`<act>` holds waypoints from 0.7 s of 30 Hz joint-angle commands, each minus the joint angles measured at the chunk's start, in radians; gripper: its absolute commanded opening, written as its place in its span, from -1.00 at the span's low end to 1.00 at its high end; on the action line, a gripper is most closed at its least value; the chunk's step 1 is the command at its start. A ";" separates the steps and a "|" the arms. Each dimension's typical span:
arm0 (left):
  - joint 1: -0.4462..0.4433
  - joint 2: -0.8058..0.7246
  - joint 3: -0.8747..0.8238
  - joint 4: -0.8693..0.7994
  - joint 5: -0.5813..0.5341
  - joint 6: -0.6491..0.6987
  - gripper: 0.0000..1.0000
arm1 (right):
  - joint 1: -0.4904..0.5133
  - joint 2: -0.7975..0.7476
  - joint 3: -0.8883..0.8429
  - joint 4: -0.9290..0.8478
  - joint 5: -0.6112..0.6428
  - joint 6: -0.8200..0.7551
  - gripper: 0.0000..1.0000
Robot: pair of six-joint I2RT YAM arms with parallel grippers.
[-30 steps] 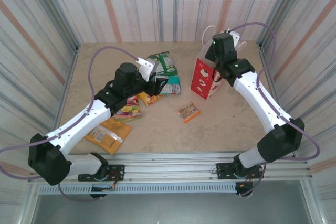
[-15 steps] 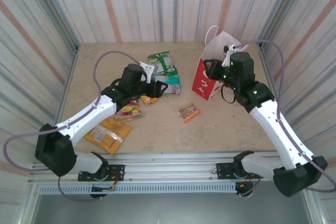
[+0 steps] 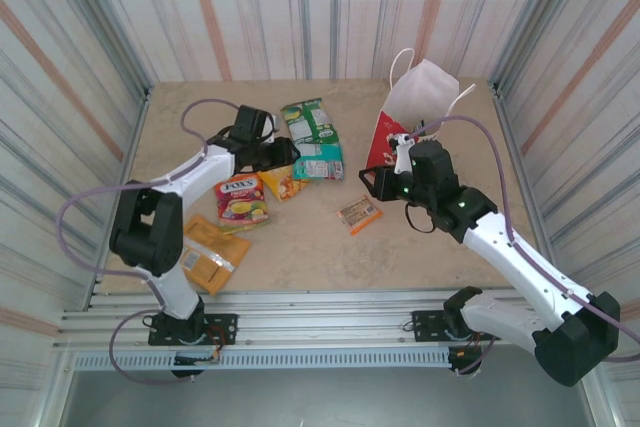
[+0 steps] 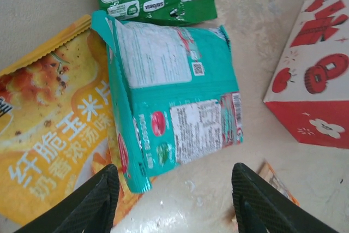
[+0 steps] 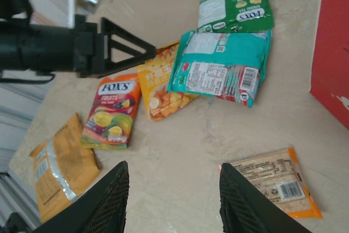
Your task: Place the snacks into the paper bag
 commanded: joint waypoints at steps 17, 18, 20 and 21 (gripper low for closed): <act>0.003 0.255 0.117 0.024 0.135 -0.012 0.09 | 0.046 -0.030 0.003 0.048 -0.060 -0.080 -0.04; 0.003 0.262 0.117 0.029 0.136 -0.012 0.09 | 0.047 -0.030 0.003 0.049 -0.060 -0.082 -0.04; 0.001 0.276 0.120 0.039 0.142 -0.012 0.06 | 0.047 -0.033 0.003 0.047 -0.062 -0.085 -0.04; 0.001 0.283 0.122 0.046 0.148 -0.013 0.01 | 0.048 -0.035 0.002 0.047 -0.062 -0.086 -0.04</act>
